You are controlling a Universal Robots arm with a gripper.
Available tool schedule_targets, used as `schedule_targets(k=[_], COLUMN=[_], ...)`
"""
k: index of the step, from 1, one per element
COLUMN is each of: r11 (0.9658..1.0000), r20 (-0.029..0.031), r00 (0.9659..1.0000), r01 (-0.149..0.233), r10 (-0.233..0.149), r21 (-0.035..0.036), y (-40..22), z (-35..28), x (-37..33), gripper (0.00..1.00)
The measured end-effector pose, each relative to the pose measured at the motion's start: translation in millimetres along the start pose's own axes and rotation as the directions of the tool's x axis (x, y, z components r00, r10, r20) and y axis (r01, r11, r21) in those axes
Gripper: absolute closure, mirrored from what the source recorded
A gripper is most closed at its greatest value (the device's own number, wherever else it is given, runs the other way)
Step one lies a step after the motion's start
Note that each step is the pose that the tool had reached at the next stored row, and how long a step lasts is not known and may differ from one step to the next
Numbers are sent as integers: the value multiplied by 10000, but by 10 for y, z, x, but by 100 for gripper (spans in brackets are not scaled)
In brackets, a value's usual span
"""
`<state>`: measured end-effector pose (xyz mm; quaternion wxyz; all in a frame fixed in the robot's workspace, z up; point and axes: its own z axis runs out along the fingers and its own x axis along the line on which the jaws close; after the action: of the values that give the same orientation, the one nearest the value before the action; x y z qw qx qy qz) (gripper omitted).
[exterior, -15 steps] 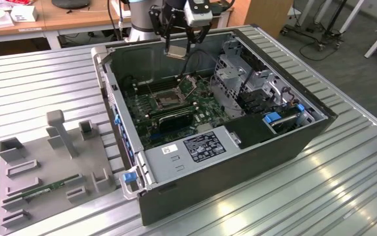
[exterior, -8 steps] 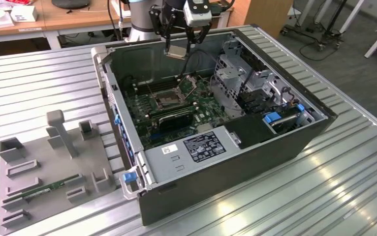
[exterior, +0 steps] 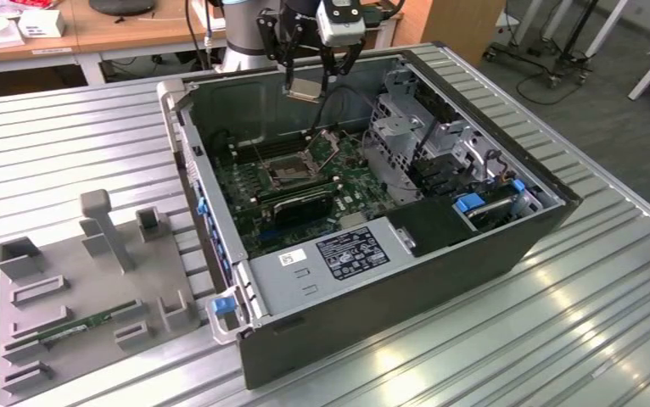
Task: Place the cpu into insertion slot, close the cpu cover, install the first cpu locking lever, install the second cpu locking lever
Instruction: 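Place the cpu into insertion slot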
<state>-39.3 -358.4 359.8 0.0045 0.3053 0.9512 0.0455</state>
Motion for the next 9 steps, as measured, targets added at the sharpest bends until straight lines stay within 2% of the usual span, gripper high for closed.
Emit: schedule_targets(k=[6, 9], r11=[9995, 9995], r20=[26, 29], r00=[9995, 9994], r01=[-302, -331], r10=[302, 331], r21=[-6, -7], y=[0, 0], z=[1, 1], x=[0, 0], gripper=[46, 46])
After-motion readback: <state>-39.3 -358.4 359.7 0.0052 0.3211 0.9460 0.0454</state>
